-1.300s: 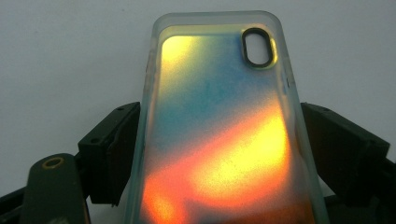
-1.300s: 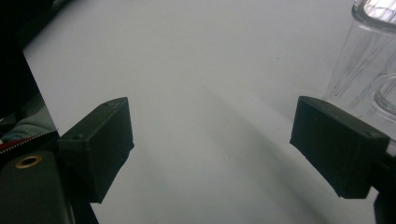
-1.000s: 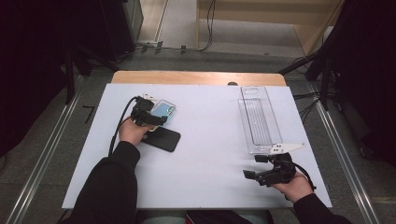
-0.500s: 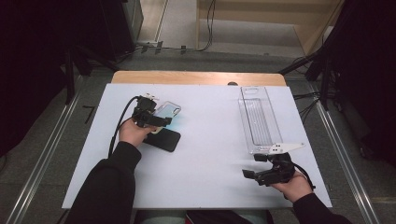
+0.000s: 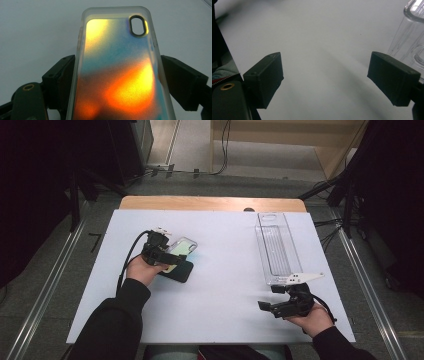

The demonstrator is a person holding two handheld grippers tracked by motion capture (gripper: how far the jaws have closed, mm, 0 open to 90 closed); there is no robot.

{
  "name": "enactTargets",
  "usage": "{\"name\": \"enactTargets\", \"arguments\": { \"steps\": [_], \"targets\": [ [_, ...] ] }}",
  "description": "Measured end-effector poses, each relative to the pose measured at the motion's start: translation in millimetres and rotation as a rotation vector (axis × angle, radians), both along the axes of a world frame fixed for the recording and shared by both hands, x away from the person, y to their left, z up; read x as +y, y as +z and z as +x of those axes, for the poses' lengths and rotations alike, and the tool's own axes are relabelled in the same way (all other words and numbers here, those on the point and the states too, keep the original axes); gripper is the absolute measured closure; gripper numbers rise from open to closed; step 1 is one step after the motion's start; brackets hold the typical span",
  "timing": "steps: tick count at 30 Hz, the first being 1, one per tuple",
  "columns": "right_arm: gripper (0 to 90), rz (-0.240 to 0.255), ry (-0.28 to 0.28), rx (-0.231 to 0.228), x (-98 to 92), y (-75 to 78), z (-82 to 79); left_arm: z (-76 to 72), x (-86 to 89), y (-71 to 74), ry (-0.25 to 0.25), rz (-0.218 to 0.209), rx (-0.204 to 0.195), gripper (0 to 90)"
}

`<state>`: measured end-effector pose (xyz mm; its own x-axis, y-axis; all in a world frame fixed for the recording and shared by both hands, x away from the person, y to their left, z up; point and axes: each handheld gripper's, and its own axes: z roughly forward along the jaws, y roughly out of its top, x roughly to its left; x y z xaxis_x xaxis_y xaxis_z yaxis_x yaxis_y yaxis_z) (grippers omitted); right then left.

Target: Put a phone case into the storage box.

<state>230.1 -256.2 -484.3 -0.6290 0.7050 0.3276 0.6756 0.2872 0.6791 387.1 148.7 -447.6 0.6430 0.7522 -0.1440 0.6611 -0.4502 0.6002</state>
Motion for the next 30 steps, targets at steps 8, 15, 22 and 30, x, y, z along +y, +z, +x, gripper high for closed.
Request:
{"name": "enactTargets", "arguments": {
  "steps": [8,15,22,30],
  "targets": [
    [11.3,0.015,0.014,-0.009,2.1,2.9,-0.3,-24.2,-6.4,2.1,-0.021,-0.038,0.02,16.7],
    [11.4,0.024,0.026,-0.01,5.0,5.4,2.4,-45.6,-9.8,2.0,-0.023,-0.064,0.019,16.7],
    [11.4,0.029,0.036,-0.014,11.7,9.1,3.4,-68.8,-16.9,-1.2,-0.02,-0.068,0.019,16.7],
    [11.8,0.042,0.037,-0.015,17.3,13.1,5.3,-86.3,-31.6,-2.9,-0.028,-0.113,0.003,16.7]
  ]
}}
